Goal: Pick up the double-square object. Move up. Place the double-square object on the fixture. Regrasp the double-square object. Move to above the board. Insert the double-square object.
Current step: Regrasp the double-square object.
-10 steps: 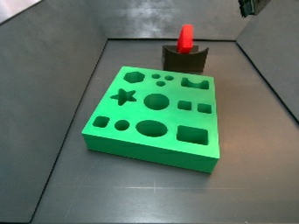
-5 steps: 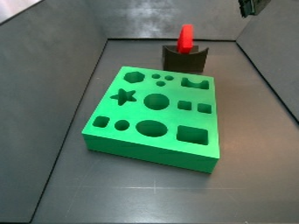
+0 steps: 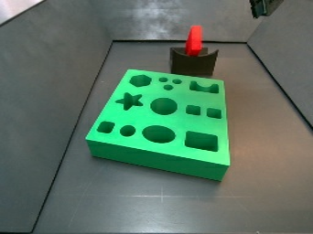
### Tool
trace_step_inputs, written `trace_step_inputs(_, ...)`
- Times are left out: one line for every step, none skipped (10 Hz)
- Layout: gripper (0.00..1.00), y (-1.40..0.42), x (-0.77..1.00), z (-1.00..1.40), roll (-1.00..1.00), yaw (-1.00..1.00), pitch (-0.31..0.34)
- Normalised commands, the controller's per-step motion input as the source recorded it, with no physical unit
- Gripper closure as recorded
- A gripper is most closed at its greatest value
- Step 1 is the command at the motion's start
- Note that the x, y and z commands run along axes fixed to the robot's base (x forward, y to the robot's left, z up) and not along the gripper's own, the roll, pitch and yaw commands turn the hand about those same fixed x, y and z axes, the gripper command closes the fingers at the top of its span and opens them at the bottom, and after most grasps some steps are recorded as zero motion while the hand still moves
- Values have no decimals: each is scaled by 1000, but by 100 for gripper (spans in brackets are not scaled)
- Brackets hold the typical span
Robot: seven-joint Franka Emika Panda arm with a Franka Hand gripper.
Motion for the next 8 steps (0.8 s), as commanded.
trace_step_inputs(0, -40, 173, -36, 119, 95, 72)
trace_step_inputs(0, -39, 173, -36, 119, 95, 72)
trace_step_inputs(0, -39, 173, -36, 119, 96, 72)
trace_step_inputs(0, -39, 173, -36, 119, 96, 73)
trace_step_inputs(0, -39, 173, -36, 119, 96, 73)
trace_step_inputs(0, 71, 70, -1000, 127, 109, 104)
trace_step_inputs(0, 71, 70, -1000, 127, 110, 104)
trace_step_inputs(0, 59, 76, -1000, 122, 143, 78)
